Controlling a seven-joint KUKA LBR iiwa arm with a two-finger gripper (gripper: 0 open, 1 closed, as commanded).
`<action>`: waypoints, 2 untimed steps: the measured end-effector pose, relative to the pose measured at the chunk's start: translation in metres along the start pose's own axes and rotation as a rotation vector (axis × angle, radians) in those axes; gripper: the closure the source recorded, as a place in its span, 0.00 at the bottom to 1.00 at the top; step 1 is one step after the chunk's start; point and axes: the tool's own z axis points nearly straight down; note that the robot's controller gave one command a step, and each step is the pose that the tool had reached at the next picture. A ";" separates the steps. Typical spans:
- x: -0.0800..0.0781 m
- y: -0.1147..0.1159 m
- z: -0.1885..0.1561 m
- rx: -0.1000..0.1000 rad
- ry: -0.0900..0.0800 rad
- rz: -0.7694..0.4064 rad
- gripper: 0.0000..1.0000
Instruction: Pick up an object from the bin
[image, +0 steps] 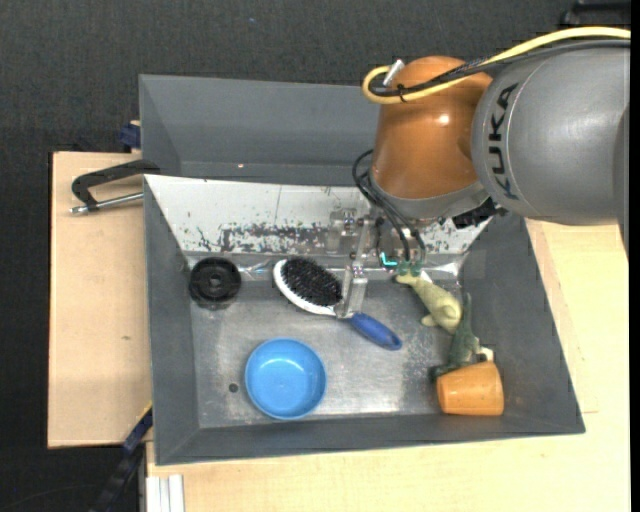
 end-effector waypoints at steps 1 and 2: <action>0.066 0.040 0.118 0.000 -0.001 -0.293 0.00; 0.098 0.067 0.085 0.000 -0.008 -0.404 0.00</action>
Offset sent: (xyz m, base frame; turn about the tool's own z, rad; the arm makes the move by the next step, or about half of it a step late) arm -0.0651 0.0381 -0.1165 -0.2909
